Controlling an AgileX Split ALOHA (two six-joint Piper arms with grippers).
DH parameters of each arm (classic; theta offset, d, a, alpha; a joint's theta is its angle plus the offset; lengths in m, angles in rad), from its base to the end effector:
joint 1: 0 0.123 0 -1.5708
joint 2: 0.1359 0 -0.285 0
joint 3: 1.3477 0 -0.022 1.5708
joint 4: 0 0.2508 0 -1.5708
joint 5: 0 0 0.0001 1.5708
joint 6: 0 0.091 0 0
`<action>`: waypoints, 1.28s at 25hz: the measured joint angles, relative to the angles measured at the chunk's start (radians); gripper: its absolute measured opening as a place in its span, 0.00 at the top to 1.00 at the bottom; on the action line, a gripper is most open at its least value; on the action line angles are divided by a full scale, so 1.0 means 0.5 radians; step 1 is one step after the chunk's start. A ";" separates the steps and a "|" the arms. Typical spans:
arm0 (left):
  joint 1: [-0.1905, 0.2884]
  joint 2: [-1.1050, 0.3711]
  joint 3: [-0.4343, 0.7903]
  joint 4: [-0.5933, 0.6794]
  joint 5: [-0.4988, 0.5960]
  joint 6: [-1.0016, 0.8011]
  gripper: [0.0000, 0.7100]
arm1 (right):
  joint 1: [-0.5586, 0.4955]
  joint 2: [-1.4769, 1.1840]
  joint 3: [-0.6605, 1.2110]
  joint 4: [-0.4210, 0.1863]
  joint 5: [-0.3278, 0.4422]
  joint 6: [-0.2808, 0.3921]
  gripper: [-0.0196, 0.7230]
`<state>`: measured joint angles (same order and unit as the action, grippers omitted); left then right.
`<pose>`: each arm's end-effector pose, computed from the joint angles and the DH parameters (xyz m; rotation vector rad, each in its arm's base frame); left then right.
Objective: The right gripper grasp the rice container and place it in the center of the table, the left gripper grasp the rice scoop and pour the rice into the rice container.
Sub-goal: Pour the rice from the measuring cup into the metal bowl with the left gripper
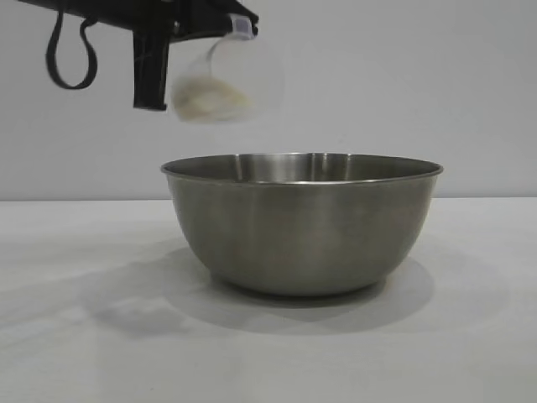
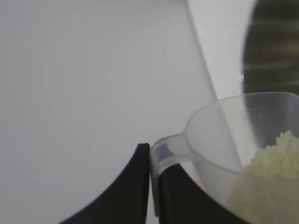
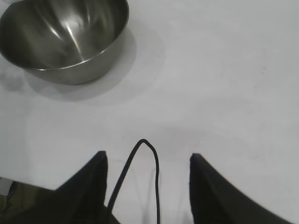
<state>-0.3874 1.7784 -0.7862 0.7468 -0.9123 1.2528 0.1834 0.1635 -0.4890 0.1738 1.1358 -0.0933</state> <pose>0.3002 -0.1752 0.1964 1.6716 0.4205 0.5438 0.0134 0.0170 0.2687 -0.3136 2.2699 0.2653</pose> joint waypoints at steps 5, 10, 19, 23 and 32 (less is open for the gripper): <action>0.000 0.032 -0.133 0.177 0.029 0.156 1.00 | 0.000 0.000 0.000 0.000 0.000 0.004 0.46; -0.008 0.071 -0.274 0.421 0.126 0.246 1.00 | 0.000 0.000 0.000 -0.004 0.000 0.019 0.46; -0.125 0.073 -0.329 0.544 0.278 0.573 1.00 | 0.000 0.000 0.000 -0.017 0.000 0.048 0.46; -0.154 0.073 -0.329 0.560 0.292 0.625 1.00 | 0.000 0.000 0.000 -0.017 0.000 0.048 0.46; -0.162 0.073 -0.329 0.505 0.300 0.531 1.00 | 0.000 0.000 0.000 -0.017 0.000 0.049 0.46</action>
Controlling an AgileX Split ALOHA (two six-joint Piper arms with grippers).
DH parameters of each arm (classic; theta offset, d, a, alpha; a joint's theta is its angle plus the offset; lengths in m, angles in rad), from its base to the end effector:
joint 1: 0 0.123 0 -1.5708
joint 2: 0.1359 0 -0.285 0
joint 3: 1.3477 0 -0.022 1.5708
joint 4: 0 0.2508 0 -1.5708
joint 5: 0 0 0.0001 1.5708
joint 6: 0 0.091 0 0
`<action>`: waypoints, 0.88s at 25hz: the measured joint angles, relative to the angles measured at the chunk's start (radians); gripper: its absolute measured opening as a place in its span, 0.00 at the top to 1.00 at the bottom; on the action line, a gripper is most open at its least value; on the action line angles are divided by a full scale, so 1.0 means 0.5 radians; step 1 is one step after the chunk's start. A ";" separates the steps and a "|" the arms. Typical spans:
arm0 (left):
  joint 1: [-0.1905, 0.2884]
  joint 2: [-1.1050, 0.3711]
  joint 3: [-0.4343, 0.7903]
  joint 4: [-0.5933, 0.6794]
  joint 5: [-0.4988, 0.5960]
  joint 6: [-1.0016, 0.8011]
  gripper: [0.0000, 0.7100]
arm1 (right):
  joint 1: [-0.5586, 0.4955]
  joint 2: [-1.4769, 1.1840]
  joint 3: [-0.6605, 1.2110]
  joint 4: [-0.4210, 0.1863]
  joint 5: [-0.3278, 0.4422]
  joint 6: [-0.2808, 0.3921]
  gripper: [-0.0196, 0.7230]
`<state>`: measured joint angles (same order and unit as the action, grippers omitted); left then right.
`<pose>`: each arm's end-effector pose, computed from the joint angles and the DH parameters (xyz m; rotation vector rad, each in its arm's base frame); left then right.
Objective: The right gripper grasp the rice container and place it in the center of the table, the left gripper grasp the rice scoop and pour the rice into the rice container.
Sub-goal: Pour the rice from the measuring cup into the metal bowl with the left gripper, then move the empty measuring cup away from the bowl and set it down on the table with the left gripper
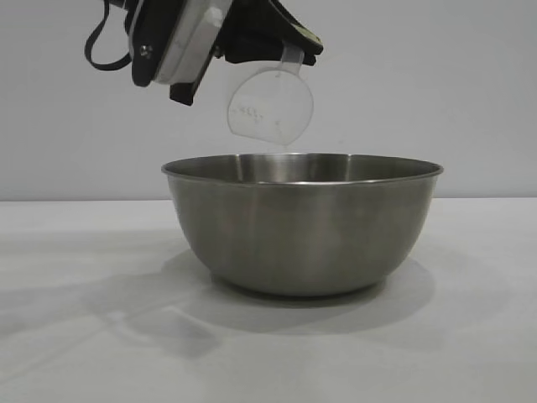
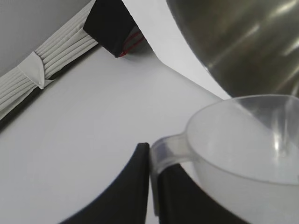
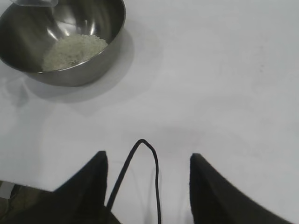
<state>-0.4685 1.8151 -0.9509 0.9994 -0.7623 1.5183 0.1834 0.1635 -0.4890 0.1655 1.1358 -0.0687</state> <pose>0.3070 -0.2145 0.2055 1.8754 -0.1437 0.7528 0.0136 0.0163 0.2685 -0.2860 2.2754 0.2676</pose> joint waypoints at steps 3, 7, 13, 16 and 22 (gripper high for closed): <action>0.000 0.000 0.000 -0.313 -0.009 -0.411 1.00 | 0.000 0.000 0.000 0.000 0.000 0.000 0.46; 0.000 0.000 0.000 -1.141 -0.102 -1.084 1.00 | 0.000 0.000 0.000 0.000 0.000 0.000 0.46; 0.096 -0.049 0.093 -1.757 -0.187 -2.145 1.00 | 0.000 0.000 0.000 -0.001 0.000 0.000 0.46; 0.167 -0.080 0.270 -1.818 -0.391 -2.549 1.00 | 0.000 0.000 0.000 -0.001 0.000 0.000 0.46; 0.313 -0.060 0.672 -2.001 -0.655 -2.701 1.00 | 0.000 0.000 0.000 -0.004 0.000 0.000 0.46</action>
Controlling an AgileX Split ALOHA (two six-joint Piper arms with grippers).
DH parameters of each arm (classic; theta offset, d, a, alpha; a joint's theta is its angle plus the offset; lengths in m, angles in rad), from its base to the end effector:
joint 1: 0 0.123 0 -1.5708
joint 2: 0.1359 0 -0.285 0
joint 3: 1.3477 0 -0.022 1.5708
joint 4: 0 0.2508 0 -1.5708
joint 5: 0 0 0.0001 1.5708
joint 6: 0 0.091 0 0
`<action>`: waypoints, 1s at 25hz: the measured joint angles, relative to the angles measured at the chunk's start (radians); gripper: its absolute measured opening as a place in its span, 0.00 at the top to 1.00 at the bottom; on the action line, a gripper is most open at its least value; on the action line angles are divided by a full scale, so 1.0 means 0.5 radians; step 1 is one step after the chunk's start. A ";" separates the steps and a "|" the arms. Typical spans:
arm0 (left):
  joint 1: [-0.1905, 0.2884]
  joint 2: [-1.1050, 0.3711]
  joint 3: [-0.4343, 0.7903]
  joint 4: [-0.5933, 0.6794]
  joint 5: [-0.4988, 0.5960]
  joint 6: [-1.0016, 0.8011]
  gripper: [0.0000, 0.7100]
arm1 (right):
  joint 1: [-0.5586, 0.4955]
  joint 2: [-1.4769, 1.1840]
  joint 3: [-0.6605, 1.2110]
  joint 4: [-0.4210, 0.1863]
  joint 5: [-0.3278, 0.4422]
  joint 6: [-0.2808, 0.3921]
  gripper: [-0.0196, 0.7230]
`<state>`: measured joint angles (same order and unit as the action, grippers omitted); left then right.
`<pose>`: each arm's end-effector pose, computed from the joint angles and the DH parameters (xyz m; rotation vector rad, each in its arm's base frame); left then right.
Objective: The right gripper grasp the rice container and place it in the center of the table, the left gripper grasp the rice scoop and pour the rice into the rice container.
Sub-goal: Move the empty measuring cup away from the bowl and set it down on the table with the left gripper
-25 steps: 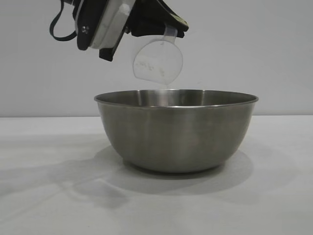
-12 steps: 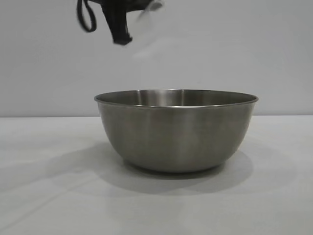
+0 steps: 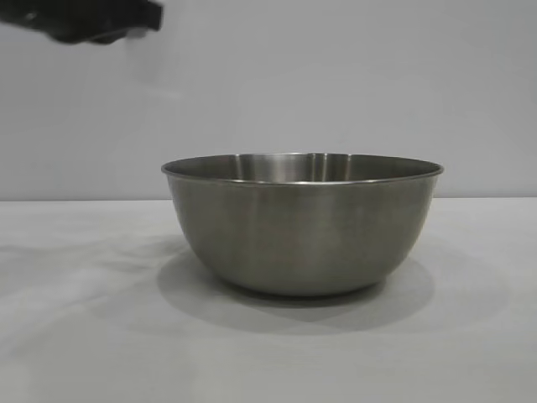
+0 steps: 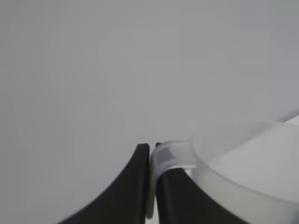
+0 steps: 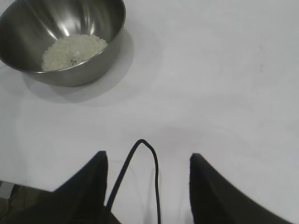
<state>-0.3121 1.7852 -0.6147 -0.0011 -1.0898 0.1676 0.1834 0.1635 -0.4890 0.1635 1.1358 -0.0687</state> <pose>0.3100 -0.0999 0.1799 0.3707 1.5209 -0.1134 0.0136 0.0162 0.2685 -0.2860 2.2755 0.2651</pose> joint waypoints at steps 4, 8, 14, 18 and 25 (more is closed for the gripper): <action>0.124 0.122 0.116 -0.016 -0.079 -0.010 1.00 | 0.000 0.000 0.000 0.000 0.000 0.000 0.46; 0.167 0.312 0.125 -0.008 -0.087 -0.013 1.00 | 0.000 0.000 0.000 0.000 0.000 0.000 0.46; 0.167 0.558 0.125 0.021 -0.087 -0.017 1.00 | 0.000 0.000 0.000 0.000 0.000 0.003 0.46; 0.167 0.595 0.125 0.023 -0.087 -0.026 1.00 | 0.000 0.000 0.000 0.000 0.000 0.003 0.46; 0.167 0.595 0.161 0.058 -0.095 -0.071 0.84 | 0.000 0.000 0.000 0.000 0.000 0.003 0.46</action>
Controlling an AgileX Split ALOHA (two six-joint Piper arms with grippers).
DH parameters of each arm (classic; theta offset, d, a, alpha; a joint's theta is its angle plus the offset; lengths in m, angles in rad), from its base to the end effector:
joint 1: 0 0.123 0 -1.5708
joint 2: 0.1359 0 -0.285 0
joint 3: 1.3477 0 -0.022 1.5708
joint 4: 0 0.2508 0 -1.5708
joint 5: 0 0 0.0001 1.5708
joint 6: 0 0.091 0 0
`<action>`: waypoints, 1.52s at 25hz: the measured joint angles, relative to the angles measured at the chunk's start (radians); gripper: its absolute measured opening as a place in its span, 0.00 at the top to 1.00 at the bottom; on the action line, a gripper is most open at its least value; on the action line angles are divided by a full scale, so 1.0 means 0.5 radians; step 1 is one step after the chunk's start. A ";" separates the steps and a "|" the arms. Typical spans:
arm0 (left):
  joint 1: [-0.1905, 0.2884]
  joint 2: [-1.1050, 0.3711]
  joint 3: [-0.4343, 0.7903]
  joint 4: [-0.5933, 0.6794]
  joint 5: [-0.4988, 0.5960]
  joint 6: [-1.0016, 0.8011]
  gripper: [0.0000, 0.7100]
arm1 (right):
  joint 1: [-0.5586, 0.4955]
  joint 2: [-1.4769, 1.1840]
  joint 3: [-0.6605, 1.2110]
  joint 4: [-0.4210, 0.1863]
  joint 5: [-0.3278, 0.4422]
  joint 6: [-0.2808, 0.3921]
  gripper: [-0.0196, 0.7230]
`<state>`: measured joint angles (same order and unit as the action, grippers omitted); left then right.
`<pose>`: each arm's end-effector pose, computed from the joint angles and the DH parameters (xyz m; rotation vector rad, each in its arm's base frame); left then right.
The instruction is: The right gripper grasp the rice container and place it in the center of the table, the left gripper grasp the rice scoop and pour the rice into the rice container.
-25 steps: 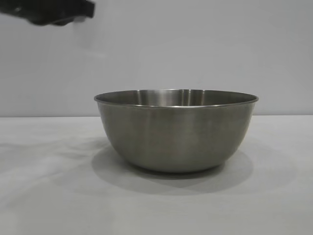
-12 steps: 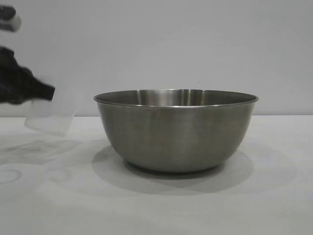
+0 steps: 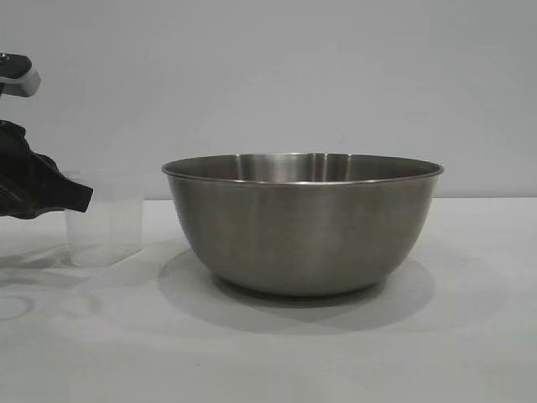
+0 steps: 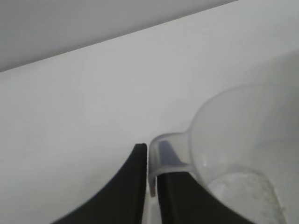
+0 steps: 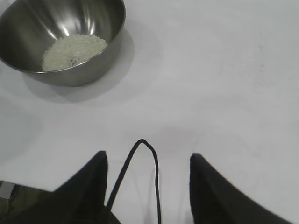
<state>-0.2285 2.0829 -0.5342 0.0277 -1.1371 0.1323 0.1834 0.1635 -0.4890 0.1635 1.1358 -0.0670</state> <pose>0.2989 -0.0719 0.0742 0.3679 1.8600 -0.0814 0.0136 0.0162 0.2685 -0.2841 2.2758 0.2660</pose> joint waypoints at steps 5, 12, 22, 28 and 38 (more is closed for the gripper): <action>0.000 -0.040 0.083 0.028 0.000 0.000 0.69 | 0.000 0.000 0.000 0.000 0.000 0.001 0.46; 0.000 -0.231 0.239 -0.128 0.000 0.000 0.68 | 0.000 0.000 0.000 0.000 0.000 0.004 0.46; 0.034 -0.377 0.385 -0.363 0.000 -0.050 0.68 | 0.000 0.000 0.000 0.000 0.000 0.009 0.46; 0.347 -0.573 0.367 -0.294 0.000 -0.206 0.68 | 0.000 0.000 0.000 0.000 0.000 0.013 0.46; 0.509 -1.017 0.191 0.068 0.333 -0.308 0.68 | 0.000 0.000 0.000 0.000 0.000 0.022 0.46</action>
<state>0.0261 1.5743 -0.4386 0.0616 -0.9706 -0.0214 0.1834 0.1635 -0.4890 0.1635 1.1358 -0.0562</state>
